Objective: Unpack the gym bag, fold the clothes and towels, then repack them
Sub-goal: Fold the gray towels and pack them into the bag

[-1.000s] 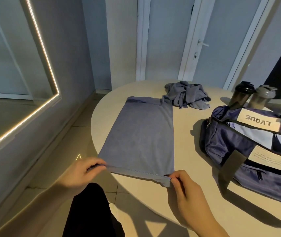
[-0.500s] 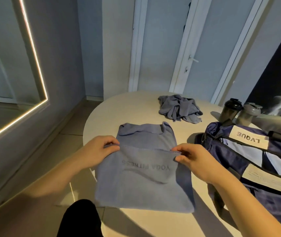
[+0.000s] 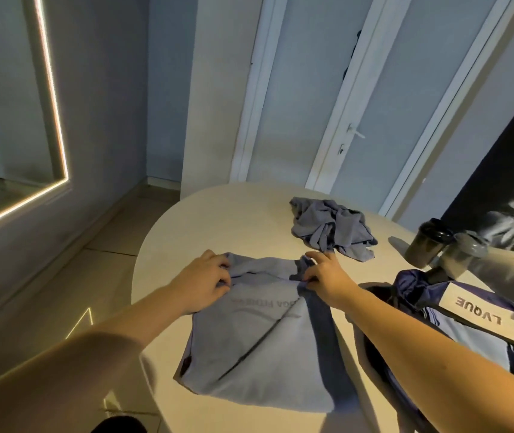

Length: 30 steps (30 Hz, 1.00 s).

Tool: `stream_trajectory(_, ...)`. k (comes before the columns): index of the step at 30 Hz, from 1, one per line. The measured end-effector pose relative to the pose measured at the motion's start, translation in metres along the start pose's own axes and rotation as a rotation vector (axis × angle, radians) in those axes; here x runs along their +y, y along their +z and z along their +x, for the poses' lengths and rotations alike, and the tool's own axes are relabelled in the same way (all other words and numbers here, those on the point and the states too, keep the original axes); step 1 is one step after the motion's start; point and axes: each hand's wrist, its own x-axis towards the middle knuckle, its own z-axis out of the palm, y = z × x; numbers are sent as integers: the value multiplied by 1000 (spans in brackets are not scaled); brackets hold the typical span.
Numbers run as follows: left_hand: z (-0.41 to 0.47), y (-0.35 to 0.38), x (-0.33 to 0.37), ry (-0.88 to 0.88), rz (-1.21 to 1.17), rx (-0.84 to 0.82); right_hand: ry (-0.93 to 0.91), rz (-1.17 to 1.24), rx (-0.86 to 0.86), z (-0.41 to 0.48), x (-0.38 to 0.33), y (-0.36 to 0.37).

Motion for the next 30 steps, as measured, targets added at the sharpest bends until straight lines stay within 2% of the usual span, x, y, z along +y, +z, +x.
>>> stream_trajectory(5, 7, 3, -3, -18, 106, -13, -40, -5, 11, 20, 11, 22)
stream_trajectory(10, 10, 4, -6, -45, 104, -6, -30, 37, 48, 20, 13, 33)
stream_trajectory(14, 12, 2, -9, -4, 120, 32, -82, 7, 143, 14, 16, 30)
stream_trajectory(18, 14, -3, -4, 28, 156, 40, -215, -154, 306, 15, 20, 23)
stream_trajectory(20, 15, -5, -1, 28, 174, 58, -275, -224, 250, 21, 24, 23)
stream_trajectory(23, 16, -6, 0, 18, 171, 78, -253, -236, 172, 33, 32, 26)
stream_trajectory(30, 18, -8, -1, 38, 122, 153, -302, -228, 248, 41, 33, 23)
